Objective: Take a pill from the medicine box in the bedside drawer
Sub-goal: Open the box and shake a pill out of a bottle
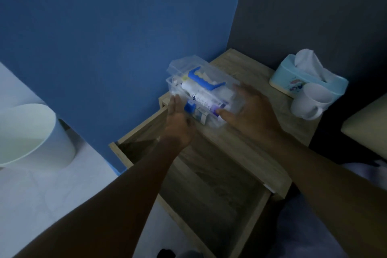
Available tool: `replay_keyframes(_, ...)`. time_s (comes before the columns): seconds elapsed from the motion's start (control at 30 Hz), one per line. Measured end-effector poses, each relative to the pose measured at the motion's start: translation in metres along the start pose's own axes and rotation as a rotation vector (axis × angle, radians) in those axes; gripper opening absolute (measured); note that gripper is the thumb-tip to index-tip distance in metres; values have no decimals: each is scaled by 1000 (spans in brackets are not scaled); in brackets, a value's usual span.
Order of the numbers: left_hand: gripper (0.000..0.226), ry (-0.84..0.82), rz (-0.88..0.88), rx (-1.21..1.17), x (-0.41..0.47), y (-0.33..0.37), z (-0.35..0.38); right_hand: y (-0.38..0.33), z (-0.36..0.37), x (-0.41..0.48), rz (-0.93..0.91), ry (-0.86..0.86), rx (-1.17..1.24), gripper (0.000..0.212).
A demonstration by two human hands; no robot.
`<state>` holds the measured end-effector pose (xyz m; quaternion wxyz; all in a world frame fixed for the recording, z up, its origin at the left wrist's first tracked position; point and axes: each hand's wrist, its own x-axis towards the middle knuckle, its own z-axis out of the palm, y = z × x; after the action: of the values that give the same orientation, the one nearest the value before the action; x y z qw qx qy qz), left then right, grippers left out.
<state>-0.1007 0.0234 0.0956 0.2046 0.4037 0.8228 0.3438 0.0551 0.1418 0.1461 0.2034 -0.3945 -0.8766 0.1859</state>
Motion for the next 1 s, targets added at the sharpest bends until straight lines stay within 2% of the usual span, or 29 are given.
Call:
replay_keyframes(0.07,84,-3,2,19,1,1,-3,-6,-9,0,-26,119,190,64)
replay_keyframes(0.13,87,4,62,83,2,0,-6,-7,-16,5,-83,254,243,49)
replay_keyframes(0.27,91,-4,184,236,11,-2,-10,-4,-29,27,-255,461,139,28)
replay_keyframes(0.37,89,-24,208,344,16,-8,-7,6,-36,43,-347,520,-2,24)
replay_keyframes(0.43,88,-2,218,383,17,-12,-7,14,-40,55,-277,479,-66,29)
replay_keyframes(0.53,86,31,247,430,19,-15,-5,34,-38,77,-46,343,-230,41)
replay_keyframes(0.6,84,48,256,454,21,-16,-4,43,-32,87,65,279,-253,48)
replay_keyframes(0.7,84,61,262,491,22,-17,-1,51,-22,93,151,294,-113,28)
replay_keyframes(0.9,84,60,282,495,20,-18,-2,62,-4,97,312,300,22,22)
replay_keyframes(1.0,85,51,280,493,19,-18,-4,60,-4,97,341,276,66,60)
